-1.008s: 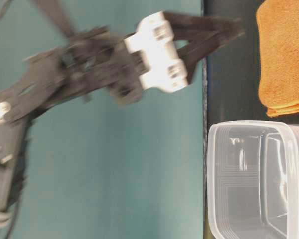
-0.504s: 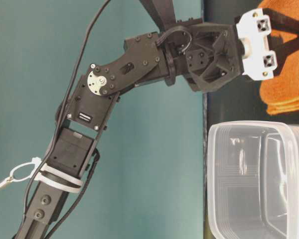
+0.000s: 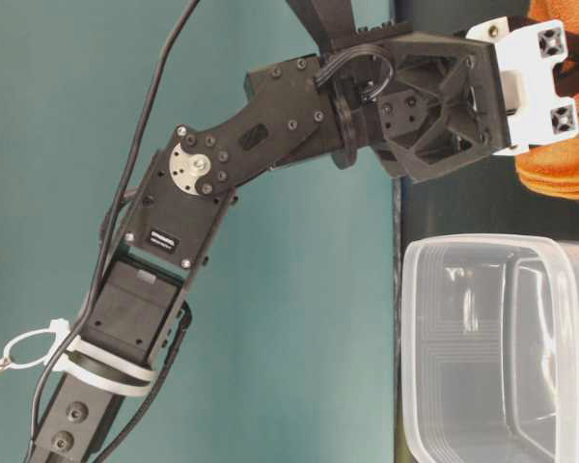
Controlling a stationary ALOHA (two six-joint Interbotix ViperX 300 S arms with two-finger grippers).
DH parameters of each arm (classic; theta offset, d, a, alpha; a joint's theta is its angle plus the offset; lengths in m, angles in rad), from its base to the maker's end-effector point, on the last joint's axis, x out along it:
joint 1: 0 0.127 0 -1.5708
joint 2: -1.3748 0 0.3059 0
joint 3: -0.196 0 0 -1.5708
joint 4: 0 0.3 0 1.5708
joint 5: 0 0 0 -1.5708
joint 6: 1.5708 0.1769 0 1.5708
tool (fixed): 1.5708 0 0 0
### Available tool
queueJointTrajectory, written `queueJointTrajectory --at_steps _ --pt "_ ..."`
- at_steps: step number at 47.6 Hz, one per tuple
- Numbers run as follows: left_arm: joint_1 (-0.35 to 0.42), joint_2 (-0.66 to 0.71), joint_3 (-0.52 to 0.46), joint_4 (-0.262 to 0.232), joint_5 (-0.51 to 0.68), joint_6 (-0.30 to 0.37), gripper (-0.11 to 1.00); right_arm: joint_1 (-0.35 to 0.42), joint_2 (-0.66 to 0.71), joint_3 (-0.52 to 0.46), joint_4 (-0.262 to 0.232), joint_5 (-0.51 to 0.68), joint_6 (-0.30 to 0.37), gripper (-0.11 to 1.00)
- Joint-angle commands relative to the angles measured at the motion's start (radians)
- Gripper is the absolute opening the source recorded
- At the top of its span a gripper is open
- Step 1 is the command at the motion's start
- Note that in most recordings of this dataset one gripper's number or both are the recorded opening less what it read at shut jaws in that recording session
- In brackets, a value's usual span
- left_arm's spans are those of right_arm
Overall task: Place the orange towel into the container with the left arm.
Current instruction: 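Carry the held towel left and lower it into the container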
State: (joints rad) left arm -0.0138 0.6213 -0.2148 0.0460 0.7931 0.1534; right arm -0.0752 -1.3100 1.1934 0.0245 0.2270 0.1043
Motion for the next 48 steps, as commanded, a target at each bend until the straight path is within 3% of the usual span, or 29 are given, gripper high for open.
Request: queueJointTrajectory --at_steps 1,14,21,26,38,48 --pt "-0.006 -0.052 -0.020 -0.002 0.014 0.002 0.07 -0.003 0.009 -0.011 0.000 -0.015 -0.002 0.78" --pt "-0.017 -0.324 -0.095 -0.002 0.233 0.002 0.07 -0.003 0.009 -0.011 0.000 -0.020 0.000 0.78" --pt "-0.012 -0.485 -0.043 -0.002 0.387 -0.002 0.07 -0.003 0.014 -0.006 0.000 -0.044 0.000 0.78" --pt "-0.012 -0.569 0.055 0.000 0.433 -0.008 0.07 -0.003 0.020 -0.002 0.002 -0.091 -0.002 0.78" --pt "0.005 -0.709 0.430 -0.002 0.273 0.003 0.07 -0.003 0.041 0.012 0.000 -0.158 0.000 0.78" --pt "0.015 -0.746 0.574 -0.002 0.087 0.008 0.07 -0.003 0.049 0.017 0.000 -0.186 0.000 0.78"
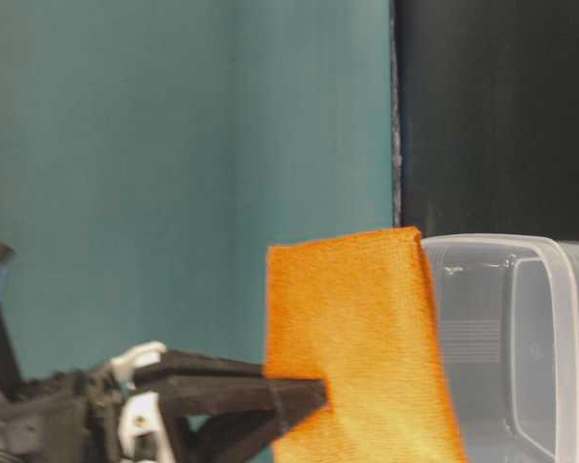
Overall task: Place the orange towel into the container with the left arm.
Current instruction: 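Carry the held towel left and lower it into the container, then open the left gripper to release the towel inside the container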
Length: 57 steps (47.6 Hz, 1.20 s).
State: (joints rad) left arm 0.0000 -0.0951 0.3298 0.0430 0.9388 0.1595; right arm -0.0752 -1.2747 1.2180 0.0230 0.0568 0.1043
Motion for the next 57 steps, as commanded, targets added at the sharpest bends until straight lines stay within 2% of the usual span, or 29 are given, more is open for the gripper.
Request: queueJointTrajectory --at_steps 1,34,37,44,47,50,57 --pt "0.005 -0.032 0.035 0.002 -0.067 0.002 0.07 -0.003 0.012 -0.008 0.002 -0.015 -0.002 0.78" --pt "0.021 -0.021 0.069 0.003 -0.081 0.005 0.08 -0.003 0.014 -0.008 0.003 -0.009 0.000 0.78" --pt "0.021 -0.015 0.072 0.002 -0.083 0.006 0.21 -0.003 0.012 -0.008 0.002 -0.009 0.000 0.78" --pt "0.020 -0.009 0.080 0.002 -0.124 0.003 0.67 -0.003 0.012 -0.008 0.002 -0.008 -0.002 0.78" --pt "0.017 -0.011 0.084 0.002 -0.147 0.006 0.81 -0.003 0.011 -0.009 0.002 -0.008 0.000 0.78" --pt "0.017 -0.012 0.091 0.002 -0.161 0.008 0.90 -0.003 0.008 -0.012 0.002 -0.006 -0.002 0.78" --pt "0.017 -0.018 0.092 0.002 -0.163 0.006 0.90 -0.003 0.005 -0.012 0.002 0.002 -0.002 0.78"
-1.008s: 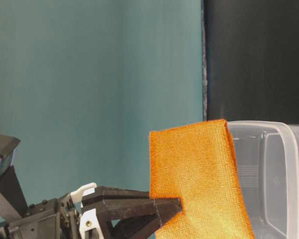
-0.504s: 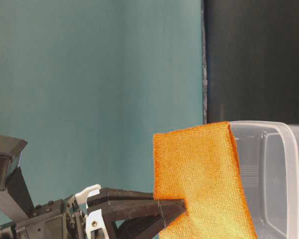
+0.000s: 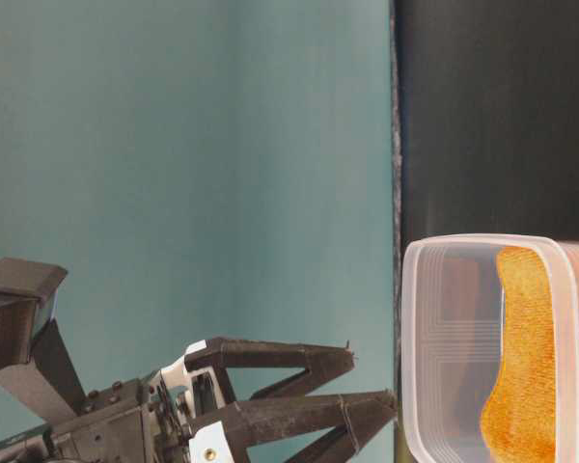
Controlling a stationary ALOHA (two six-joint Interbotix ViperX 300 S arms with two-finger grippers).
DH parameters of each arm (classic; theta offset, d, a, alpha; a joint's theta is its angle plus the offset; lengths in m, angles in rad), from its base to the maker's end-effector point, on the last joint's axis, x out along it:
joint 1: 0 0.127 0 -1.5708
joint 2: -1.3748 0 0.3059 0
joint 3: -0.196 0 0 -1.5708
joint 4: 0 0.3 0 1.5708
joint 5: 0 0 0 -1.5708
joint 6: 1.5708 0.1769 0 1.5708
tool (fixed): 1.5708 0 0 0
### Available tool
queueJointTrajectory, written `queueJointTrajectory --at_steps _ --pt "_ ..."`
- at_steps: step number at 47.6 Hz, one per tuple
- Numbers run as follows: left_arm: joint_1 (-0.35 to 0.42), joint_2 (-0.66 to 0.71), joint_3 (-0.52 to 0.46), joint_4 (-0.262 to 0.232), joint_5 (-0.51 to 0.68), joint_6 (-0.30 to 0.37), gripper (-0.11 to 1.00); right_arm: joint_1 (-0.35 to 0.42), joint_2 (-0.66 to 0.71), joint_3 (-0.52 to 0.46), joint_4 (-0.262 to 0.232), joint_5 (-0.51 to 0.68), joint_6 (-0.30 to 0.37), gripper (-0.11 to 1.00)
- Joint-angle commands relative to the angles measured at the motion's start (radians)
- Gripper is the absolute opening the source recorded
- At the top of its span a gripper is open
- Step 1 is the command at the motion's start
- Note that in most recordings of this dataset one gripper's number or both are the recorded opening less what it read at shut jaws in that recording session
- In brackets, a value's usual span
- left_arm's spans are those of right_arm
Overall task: Place the orange towel into the container with the left arm.
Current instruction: 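Open the left gripper to release the towel inside the container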
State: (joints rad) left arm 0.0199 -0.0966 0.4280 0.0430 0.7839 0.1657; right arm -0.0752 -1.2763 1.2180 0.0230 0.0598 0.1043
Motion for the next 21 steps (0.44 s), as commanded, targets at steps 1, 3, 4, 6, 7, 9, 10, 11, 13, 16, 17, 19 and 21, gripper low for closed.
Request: queueJointTrajectory --at_steps 1,3,4,6,7,9,10,11,13,16,17,19,21 --pt "-0.005 -0.020 -0.006 0.002 -0.008 0.000 0.90 -0.003 0.006 -0.012 0.002 0.000 -0.002 0.78" --pt "-0.008 -0.028 -0.012 0.002 -0.006 -0.011 0.90 -0.003 0.006 -0.012 0.002 0.003 -0.002 0.78" --pt "-0.011 -0.034 -0.015 0.002 -0.006 -0.018 0.90 -0.003 0.006 -0.012 0.002 0.005 -0.002 0.78" --pt "-0.020 -0.051 -0.023 0.002 -0.005 -0.020 0.90 -0.003 0.006 -0.012 0.002 0.011 -0.002 0.78" --pt "-0.028 -0.060 -0.026 0.002 -0.005 -0.018 0.90 -0.003 0.006 -0.012 0.002 0.015 -0.002 0.78" --pt "-0.038 -0.081 -0.035 0.002 -0.006 -0.015 0.90 -0.003 0.006 -0.012 0.002 0.021 -0.002 0.78" --pt "-0.041 -0.095 -0.038 0.002 -0.005 -0.012 0.90 -0.003 0.005 -0.012 0.002 0.025 -0.002 0.78" --pt "-0.048 -0.115 -0.043 0.002 -0.005 -0.011 0.90 -0.003 0.003 -0.012 0.002 0.028 -0.002 0.78" --pt "-0.054 -0.149 -0.046 0.002 -0.005 -0.011 0.90 -0.003 0.002 -0.014 0.002 0.035 -0.002 0.78" --pt "-0.057 -0.204 -0.038 0.002 -0.009 -0.017 0.89 -0.003 -0.005 -0.014 0.002 0.049 0.000 0.78" --pt "-0.057 -0.222 -0.035 0.002 -0.011 -0.020 0.88 -0.003 -0.006 -0.014 0.002 0.052 0.000 0.78" --pt "-0.057 -0.261 -0.025 0.002 -0.017 -0.020 0.88 -0.003 -0.011 -0.014 0.003 0.058 0.000 0.78" --pt "-0.057 -0.307 -0.003 0.002 -0.034 -0.023 0.87 -0.003 -0.014 -0.014 0.003 0.063 0.000 0.78"
